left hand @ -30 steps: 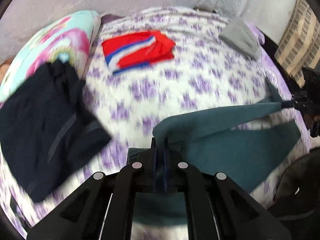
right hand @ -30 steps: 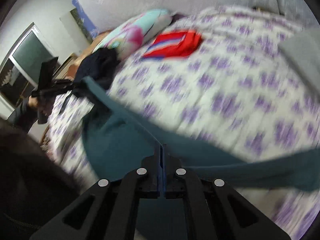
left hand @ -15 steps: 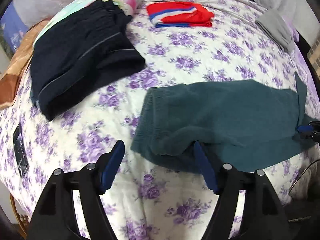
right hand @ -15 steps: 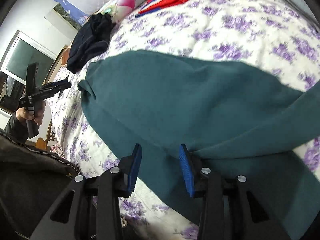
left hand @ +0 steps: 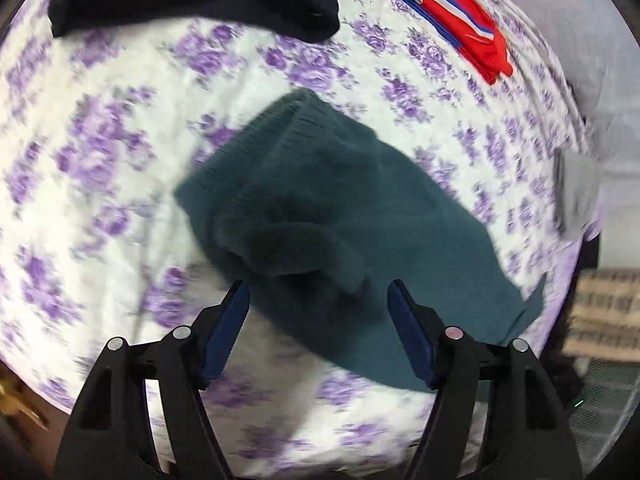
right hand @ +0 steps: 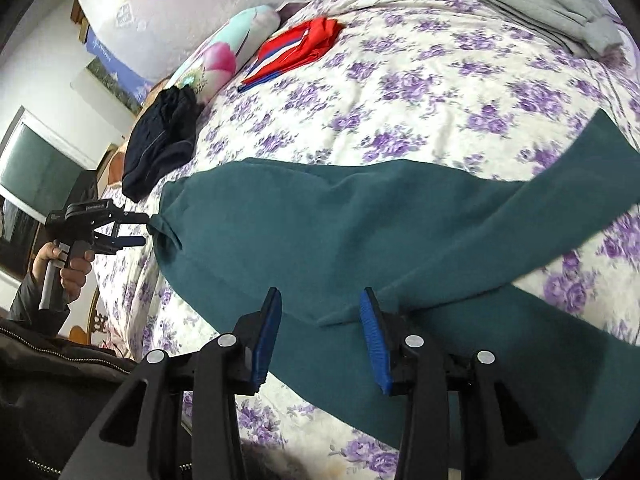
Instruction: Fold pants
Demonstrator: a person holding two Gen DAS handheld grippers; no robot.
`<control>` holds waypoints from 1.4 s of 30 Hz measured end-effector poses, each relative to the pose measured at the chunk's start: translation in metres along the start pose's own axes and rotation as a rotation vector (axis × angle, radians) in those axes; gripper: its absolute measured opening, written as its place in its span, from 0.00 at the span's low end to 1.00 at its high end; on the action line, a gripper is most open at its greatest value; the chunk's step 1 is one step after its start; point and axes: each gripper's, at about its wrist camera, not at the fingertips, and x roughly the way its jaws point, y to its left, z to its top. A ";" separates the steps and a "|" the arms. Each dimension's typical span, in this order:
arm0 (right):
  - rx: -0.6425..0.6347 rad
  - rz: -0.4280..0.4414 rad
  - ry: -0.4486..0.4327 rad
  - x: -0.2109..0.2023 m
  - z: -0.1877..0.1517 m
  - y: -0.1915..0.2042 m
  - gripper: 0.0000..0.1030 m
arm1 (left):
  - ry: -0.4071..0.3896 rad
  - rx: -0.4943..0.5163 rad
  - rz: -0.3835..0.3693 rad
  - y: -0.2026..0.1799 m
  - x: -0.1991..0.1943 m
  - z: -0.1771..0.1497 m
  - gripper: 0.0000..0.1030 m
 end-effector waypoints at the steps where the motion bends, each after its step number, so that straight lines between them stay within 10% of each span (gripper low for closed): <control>1: 0.008 -0.002 -0.006 -0.002 -0.002 -0.002 0.40 | 0.005 -0.017 -0.010 -0.001 0.002 0.001 0.67; 6: 0.030 -0.010 -0.017 -0.004 -0.006 -0.004 0.40 | 0.019 -0.181 -0.029 0.014 0.014 0.019 0.64; 8: 0.034 -0.019 -0.020 -0.005 -0.005 -0.006 0.40 | 0.016 -0.237 -0.038 0.019 0.019 0.025 0.54; 11: 0.047 -0.036 -0.024 -0.003 -0.001 -0.008 0.40 | -0.027 -0.205 0.025 0.016 0.018 0.028 0.12; 15: 0.068 -0.089 -0.015 0.006 0.006 -0.012 0.41 | -0.107 -0.099 0.093 0.001 -0.004 0.022 0.06; 20: 0.066 -0.109 -0.008 0.009 0.012 -0.014 0.41 | -0.194 0.070 0.216 -0.007 -0.037 0.011 0.06; 24: 0.146 -0.227 -0.017 0.007 0.017 -0.038 0.42 | -0.187 0.157 0.521 0.016 -0.001 0.021 0.19; 28: 0.336 -0.325 -0.162 -0.029 0.024 -0.083 0.56 | -0.196 0.106 0.444 0.014 -0.008 0.017 0.31; 34: 0.486 -0.465 -0.262 -0.051 0.063 -0.141 0.56 | -0.393 0.327 0.587 -0.035 -0.037 0.008 0.52; 41: 0.460 -0.635 -0.131 0.018 0.125 -0.163 0.48 | -0.354 0.435 0.477 -0.064 -0.020 -0.015 0.61; 42: 0.449 -0.676 -0.089 0.030 0.127 -0.169 0.34 | -0.338 0.448 0.468 -0.065 -0.012 -0.017 0.61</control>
